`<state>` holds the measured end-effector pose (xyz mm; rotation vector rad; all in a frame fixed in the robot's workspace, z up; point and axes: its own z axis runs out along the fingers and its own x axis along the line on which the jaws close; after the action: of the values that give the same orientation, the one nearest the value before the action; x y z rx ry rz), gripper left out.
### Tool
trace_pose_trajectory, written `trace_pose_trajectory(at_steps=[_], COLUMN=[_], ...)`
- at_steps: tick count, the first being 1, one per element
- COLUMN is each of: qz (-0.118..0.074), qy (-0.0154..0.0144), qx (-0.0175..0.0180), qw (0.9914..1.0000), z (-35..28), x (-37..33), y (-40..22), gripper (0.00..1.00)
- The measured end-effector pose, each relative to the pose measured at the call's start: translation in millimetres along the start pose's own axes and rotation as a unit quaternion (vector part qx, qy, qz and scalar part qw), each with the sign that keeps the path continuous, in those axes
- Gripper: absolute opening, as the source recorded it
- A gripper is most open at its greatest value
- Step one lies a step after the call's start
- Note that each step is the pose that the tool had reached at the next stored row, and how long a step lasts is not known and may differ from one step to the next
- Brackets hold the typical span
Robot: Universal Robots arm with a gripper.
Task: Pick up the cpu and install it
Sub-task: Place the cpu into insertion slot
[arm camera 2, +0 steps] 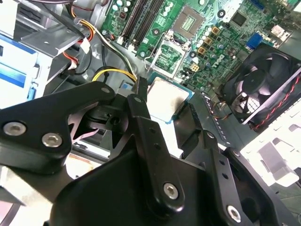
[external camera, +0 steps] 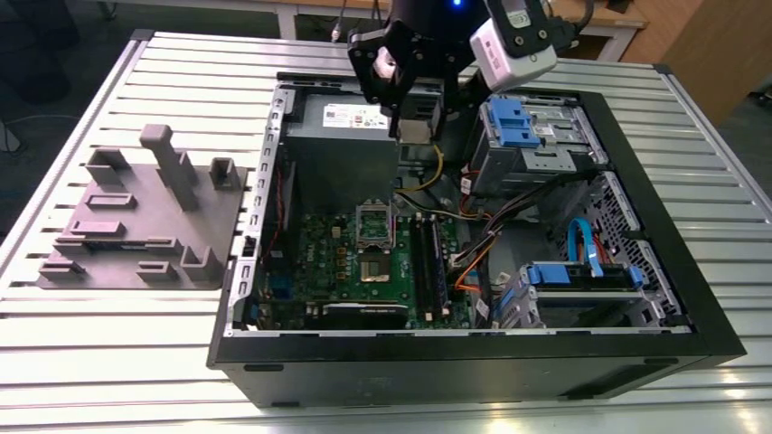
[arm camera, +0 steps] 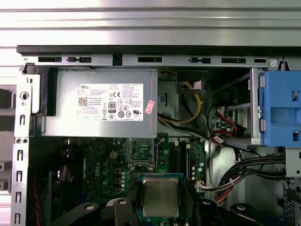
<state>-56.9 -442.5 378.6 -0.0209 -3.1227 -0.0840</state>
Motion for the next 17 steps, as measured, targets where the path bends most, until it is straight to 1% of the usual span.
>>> trace_pose_trajectory(at_steps=[17], qz=[0.000], qy=[0.0000], qx=[-0.0001], qw=[1.00000], z=[1.1], x=[1.7], y=[-7.0], gripper=[0.47])
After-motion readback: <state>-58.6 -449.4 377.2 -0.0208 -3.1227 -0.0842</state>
